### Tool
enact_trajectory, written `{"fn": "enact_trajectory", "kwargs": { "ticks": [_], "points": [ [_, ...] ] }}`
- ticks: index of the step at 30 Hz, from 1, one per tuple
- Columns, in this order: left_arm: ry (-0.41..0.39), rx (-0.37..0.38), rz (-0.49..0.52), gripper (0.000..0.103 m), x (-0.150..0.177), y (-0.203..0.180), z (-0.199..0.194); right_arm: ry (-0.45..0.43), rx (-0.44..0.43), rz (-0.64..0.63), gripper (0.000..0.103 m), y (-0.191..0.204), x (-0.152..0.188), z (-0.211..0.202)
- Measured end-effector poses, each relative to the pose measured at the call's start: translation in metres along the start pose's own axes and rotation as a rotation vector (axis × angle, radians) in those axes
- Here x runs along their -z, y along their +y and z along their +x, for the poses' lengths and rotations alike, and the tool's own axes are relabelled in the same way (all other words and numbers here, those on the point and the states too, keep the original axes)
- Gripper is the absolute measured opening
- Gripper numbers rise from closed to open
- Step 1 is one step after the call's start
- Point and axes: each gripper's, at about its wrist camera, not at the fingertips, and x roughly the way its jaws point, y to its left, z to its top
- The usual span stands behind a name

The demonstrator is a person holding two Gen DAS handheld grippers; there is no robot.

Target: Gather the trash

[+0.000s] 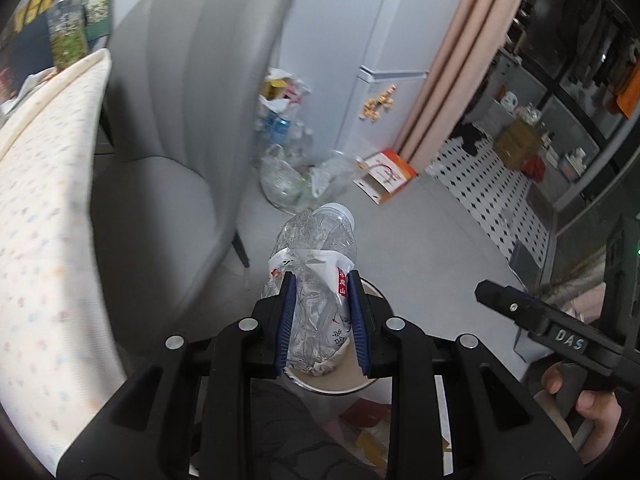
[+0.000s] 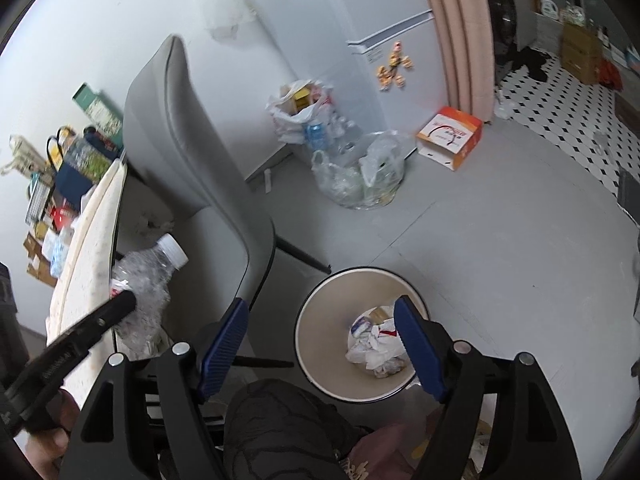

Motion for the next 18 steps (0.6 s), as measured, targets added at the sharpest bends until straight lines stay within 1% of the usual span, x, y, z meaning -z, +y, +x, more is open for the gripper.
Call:
{"fn": "enact_trajectory", "kwargs": {
  "ticks": [2, 3, 5, 7, 10, 12, 14, 15, 17, 18],
  "points": [
    [0.012, 0.032, 0.007, 0.027, -0.001, -0.011, 0.007, -0.011, 0.003, 0.015, 0.074, -0.009, -0.003, -0.004],
    [0.019, 0.044, 0.011, 0.031, -0.002, -0.016, 0.011, -0.016, 0.003, 0.025, 0.074, -0.014, -0.005, -0.006],
    [0.012, 0.032, 0.009, 0.076, -0.003, -0.020, 0.013, -0.022, 0.004, 0.042, 0.074, -0.022, -0.007, -0.008],
    [-0.030, 0.011, 0.007, 0.085, -0.003, -0.022, 0.007, -0.026, 0.003, 0.050, 0.074, -0.026, -0.006, -0.011],
    [-0.031, -0.001, 0.002, 0.090, -0.004, -0.019, 0.001, -0.028, -0.003, 0.056, 0.074, -0.028, -0.006, -0.012],
    [-0.035, -0.013, -0.013, 0.092, -0.005, -0.014, -0.005, -0.031, -0.008, 0.059, 0.078, -0.028, -0.005, -0.014],
    [-0.050, -0.024, -0.030, 0.096, -0.006, -0.007, -0.013, -0.035, -0.014, 0.059, 0.081, -0.025, -0.005, -0.017],
    [-0.061, -0.027, -0.040, 0.097, -0.006, -0.003, -0.019, -0.036, -0.018, 0.055, 0.083, -0.022, -0.004, -0.018],
    [-0.074, -0.029, -0.054, 0.097, -0.007, 0.006, -0.031, -0.050, -0.010, 0.028, 0.091, -0.011, -0.004, -0.023],
    [-0.080, -0.030, -0.060, 0.097, -0.007, 0.008, -0.035, -0.059, -0.007, 0.013, 0.092, -0.006, -0.004, -0.026]
  ]
}}
